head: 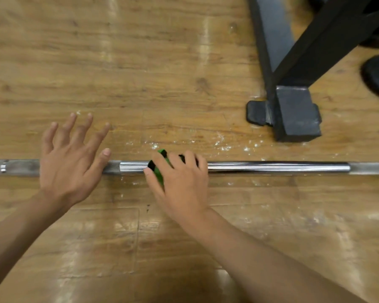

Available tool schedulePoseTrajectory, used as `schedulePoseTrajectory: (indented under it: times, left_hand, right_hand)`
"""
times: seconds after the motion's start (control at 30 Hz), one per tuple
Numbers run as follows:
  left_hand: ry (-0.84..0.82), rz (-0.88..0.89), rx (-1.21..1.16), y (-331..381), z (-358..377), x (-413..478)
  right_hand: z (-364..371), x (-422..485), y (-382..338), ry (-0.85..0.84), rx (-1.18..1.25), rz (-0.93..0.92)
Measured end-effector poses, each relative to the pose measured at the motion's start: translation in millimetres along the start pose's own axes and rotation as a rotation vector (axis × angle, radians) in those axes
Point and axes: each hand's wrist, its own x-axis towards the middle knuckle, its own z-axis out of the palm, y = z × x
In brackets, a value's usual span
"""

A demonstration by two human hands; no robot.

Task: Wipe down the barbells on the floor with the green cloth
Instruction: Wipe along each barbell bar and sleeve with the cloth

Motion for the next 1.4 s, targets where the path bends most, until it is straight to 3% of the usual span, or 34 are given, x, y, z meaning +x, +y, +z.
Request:
schedulePoseTrajectory:
  times: [0.07,0.13,0.23,0.33,0.4,0.47,0.57,0.73,0.83,0.87,1.0,1.13,1.2,1.3,1.4]
  left_hand:
    - [0.003,0.022,0.002,0,0,2]
    - [0.006,-0.008,0.000,3,1,6]
    - [0.025,-0.040,0.007,6,3,15]
    - [0.013,0.005,0.015,3,2,21]
    - [0.010,0.031,0.019,0,1,25]
    - [0.012,0.077,0.040,-4,2,28]
    - [0.018,0.200,0.063,-10,3,30]
    - [0.011,0.147,0.102,-7,7,42]
    - [-0.002,0.140,0.112,-6,9,50]
    - [-0.004,0.144,0.110,-7,8,53]
    - [-0.014,0.155,0.110,-11,10,64]
    - [-0.015,0.161,0.089,-14,13,73]
    - [-0.004,0.156,0.076,-14,13,76]
    - [0.012,0.142,0.078,-13,13,79]
    - [0.002,0.150,0.071,-13,13,80]
  right_hand:
    - [-10,0,26,-0.025,-0.021,-0.103]
    - [-23,-18,78,0.031,-0.064,-0.053]
    - [-35,-41,141,0.240,-0.146,0.319]
    - [-11,-19,113,0.361,-0.118,0.625]
    - [6,5,58,0.336,-0.051,0.547]
    - [19,15,5,0.194,0.003,0.285]
    - [17,18,12,0.085,-0.014,0.014]
    - [-5,-4,127,0.323,-0.139,0.426]
    - [11,15,105,0.432,-0.121,0.650]
    - [17,24,80,0.425,-0.094,0.623]
    - [45,44,-22,0.190,-0.010,0.204]
    - [35,50,19,0.081,-0.096,-0.039]
    - [15,32,77,0.140,-0.126,0.086]
    - [-5,15,148,0.337,-0.164,0.414]
    - [9,38,121,0.468,-0.110,0.699]
